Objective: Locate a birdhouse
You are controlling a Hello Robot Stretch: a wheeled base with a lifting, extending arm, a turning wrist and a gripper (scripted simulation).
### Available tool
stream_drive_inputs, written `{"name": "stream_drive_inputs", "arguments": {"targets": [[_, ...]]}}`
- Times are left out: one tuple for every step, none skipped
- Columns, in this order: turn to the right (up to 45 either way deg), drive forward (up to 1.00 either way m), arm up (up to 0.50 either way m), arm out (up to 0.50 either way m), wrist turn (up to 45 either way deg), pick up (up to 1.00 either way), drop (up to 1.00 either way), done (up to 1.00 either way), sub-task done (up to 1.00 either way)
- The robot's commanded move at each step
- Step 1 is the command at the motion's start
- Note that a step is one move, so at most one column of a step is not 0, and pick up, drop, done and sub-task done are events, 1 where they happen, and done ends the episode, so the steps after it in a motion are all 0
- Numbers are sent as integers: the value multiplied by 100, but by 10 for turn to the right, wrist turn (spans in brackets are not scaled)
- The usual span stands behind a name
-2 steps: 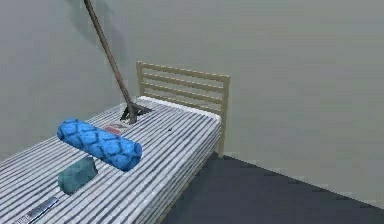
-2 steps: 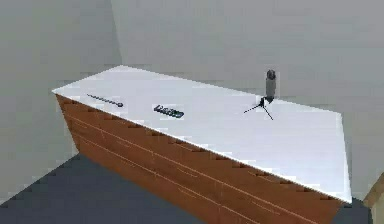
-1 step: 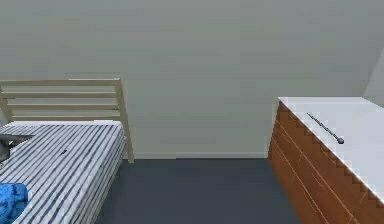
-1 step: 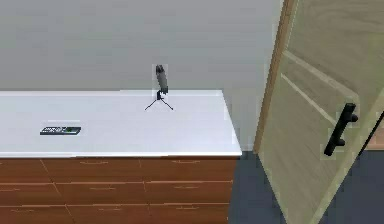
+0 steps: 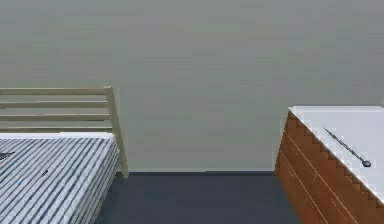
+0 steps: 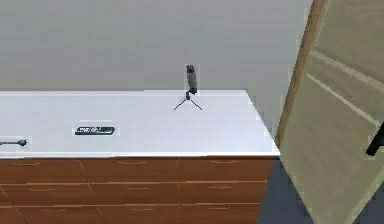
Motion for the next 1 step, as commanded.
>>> {"name": "stream_drive_inputs", "arguments": {"targets": [[450,0,0,0,0,0,0,0,0]]}}
